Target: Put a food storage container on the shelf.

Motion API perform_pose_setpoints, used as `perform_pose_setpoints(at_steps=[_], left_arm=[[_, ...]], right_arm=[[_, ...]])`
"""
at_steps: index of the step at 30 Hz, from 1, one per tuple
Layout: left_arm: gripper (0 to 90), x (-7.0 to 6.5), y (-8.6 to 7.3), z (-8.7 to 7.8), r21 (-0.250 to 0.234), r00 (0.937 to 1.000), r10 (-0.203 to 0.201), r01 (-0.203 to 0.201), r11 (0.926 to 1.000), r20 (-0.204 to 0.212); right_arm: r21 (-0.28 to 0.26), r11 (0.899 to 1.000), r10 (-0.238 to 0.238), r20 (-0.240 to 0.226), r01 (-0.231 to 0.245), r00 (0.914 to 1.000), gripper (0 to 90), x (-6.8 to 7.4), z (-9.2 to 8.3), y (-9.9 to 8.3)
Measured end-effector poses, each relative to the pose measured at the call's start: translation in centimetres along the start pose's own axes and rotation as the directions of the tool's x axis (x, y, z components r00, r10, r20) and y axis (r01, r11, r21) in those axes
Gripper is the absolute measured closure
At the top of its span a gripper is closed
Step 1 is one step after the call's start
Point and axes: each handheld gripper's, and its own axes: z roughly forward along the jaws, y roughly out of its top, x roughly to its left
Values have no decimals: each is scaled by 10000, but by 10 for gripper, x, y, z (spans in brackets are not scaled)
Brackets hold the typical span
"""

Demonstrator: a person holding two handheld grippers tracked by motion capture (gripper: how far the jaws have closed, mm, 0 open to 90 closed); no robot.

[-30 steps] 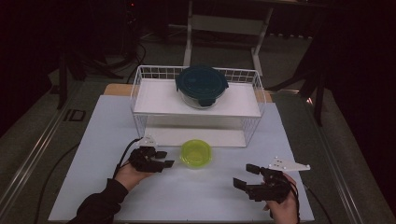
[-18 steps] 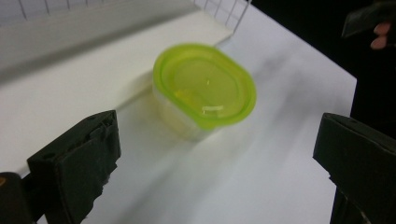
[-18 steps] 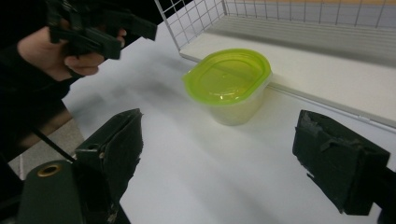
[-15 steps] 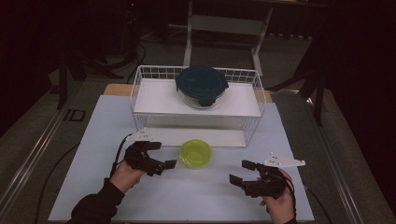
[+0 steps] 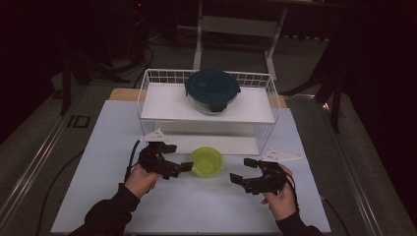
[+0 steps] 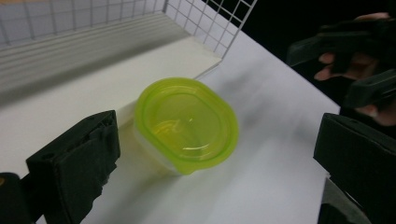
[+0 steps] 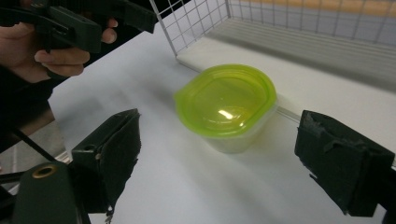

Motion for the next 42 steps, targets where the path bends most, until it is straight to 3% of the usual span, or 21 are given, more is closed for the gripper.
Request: perform_pose_setpoints(at_steps=[5,6,10,14,18,22,28,32,35,39,42], left_arm=[[1,6,3,11,150,9995,-274,275,9995,-124],[1,8,3,15,250,9987,-390,398,9989,-316],[41,16,1,25,389,9919,-1191,1208,9919,-446],[84,23,-3,33,579,9842,-1598,1644,9847,-767],[160,30,-8,40,770,9692,-2295,2364,9686,-892],[252,36,-13,45,906,9481,-3023,3111,9461,-985],[439,42,-18,51,1158,9317,-3583,3631,9245,-606],[534,46,-20,52,1144,9227,-3825,3854,9156,-477],[588,47,-21,53,1181,9192,-3922,3936,9117,-360],[676,47,-24,56,1360,9124,-4092,4066,9034,-92],[705,45,-23,56,1439,9159,-4009,3993,9055,-186]], right_arm=[[534,9980,322,100,-327,9994,140,-8,18,3],[650,9972,364,175,-375,9992,136,-10,22,3],[777,9887,1277,113,-1281,9918,138,-18,33,3],[971,9754,1975,142,-1979,9802,177,-25,43,3],[1053,9552,2756,237,-2766,9610,230,-33,52,3],[1106,9291,3504,408,-3528,9357,325,-40,61,2],[1295,8928,4246,775,-4314,9021,442,-49,72,-1],[1471,8685,4650,892,-4734,8808,503,-52,78,-3],[1638,8616,4723,883,-4805,8770,533,-52,80,-4],[1734,8508,4917,701,-4960,8679,648,-51,82,-3],[1854,8504,4883,702,-4924,8698,722,-48,83,-1]])
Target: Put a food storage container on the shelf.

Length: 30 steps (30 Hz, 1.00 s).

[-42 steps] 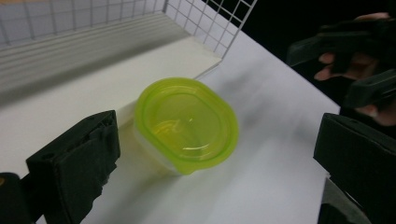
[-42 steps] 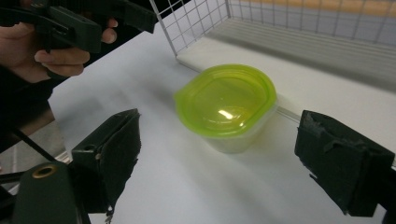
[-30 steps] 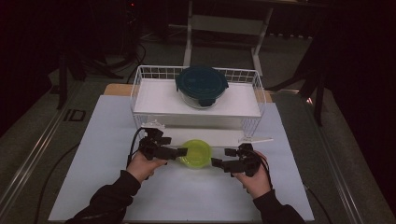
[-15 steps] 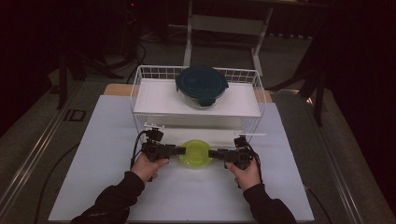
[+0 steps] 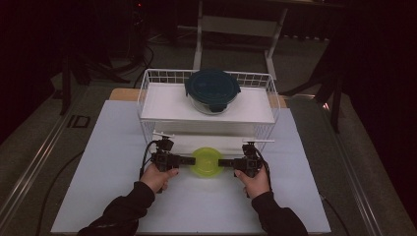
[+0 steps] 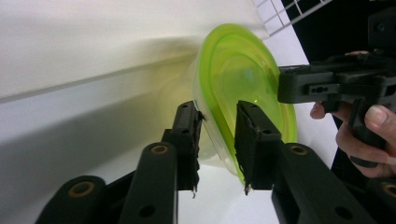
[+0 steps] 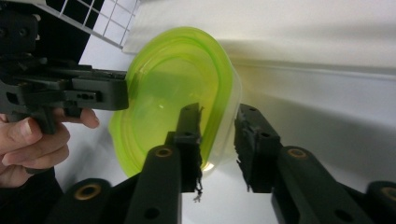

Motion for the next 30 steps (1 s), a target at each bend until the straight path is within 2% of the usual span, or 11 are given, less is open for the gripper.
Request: perform_pose_setpoints(at_steps=[4,11,17,20,25,30], left_arm=[[725,-2,-1,-1,104,9999,-101,102,9999,-51],[751,-11,-6,-3,271,9995,184,-177,9995,-261],[782,-19,-13,-5,448,9993,251,-239,9987,-273],[795,-22,-15,-6,437,9987,221,-201,9988,-461],[798,-23,-16,-7,490,9984,271,-247,9985,-496],[801,-28,-17,-13,399,9986,349,-334,9986,-387]], right_arm=[[75,9999,-88,-18,88,10000,739,3,1,-1],[172,9998,-120,-241,124,9996,768,6,-3,-7],[71,9993,-374,-152,375,9992,796,9,-7,-16],[-1,9990,-442,-94,442,9990,802,12,-9,-20],[-61,9983,-580,46,581,9983,803,15,-10,-22],[-77,9974,-722,-47,722,9974,803,20,-14,-23]])
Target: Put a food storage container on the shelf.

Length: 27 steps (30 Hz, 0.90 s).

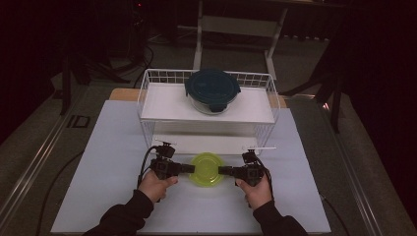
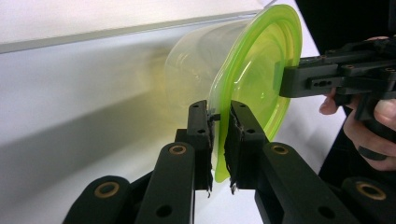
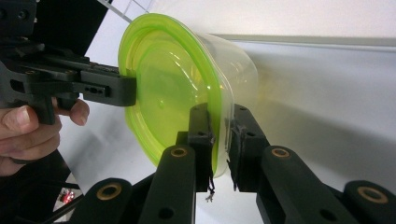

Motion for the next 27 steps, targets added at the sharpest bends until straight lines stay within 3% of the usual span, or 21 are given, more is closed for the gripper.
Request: perform_pose_setpoints(at_steps=[6,27], left_arm=[[802,-8,-1,-10,-124,9998,169,-168,9998,52],[803,-43,3,-41,-435,9953,925,-911,9949,299]], right_arm=[[-111,9994,-318,-58,318,9995,804,9,-8,0],[-508,9971,-578,-305,562,9979,803,36,-42,0]])
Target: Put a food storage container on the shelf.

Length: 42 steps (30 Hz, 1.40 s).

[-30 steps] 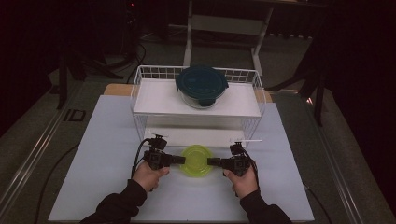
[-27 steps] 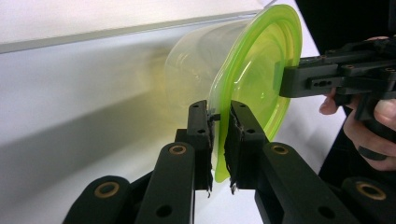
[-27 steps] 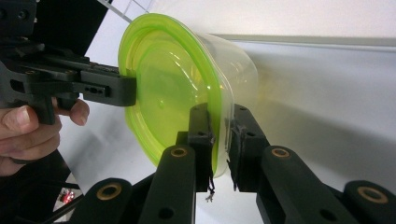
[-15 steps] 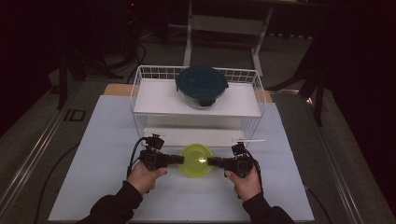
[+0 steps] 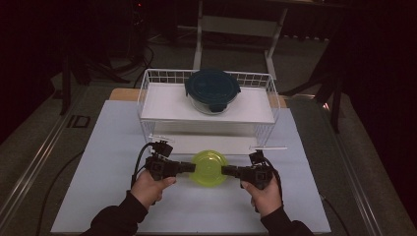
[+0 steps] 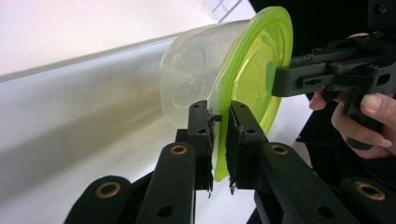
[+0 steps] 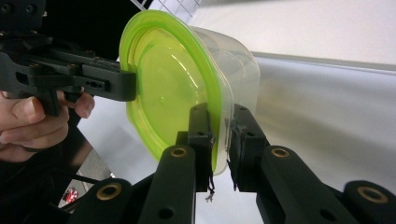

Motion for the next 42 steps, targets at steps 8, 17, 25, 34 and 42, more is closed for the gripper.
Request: perform_pose_setpoints(at_steps=[8,17,25,34,42], left_arm=[[803,-11,8,-13,-304,9996,251,-249,9992,85],[804,-22,20,-28,-641,9988,464,-451,9969,183],[807,-32,34,-42,-971,9975,668,-642,9932,230],[808,-45,53,-58,-1327,9954,948,-922,9869,129],[809,-54,82,-76,-1649,9942,1070,-1044,9808,71]], right_arm=[[-227,9997,-123,-100,121,9999,803,11,-12,8],[-442,9986,-283,-161,275,9995,803,23,-23,22],[-674,9967,-472,-200,457,9987,803,34,-33,36],[-1084,9915,-739,-141,720,9972,804,48,-47,57],[-1429,9851,-970,-42,954,9953,803,63,-58,85]])
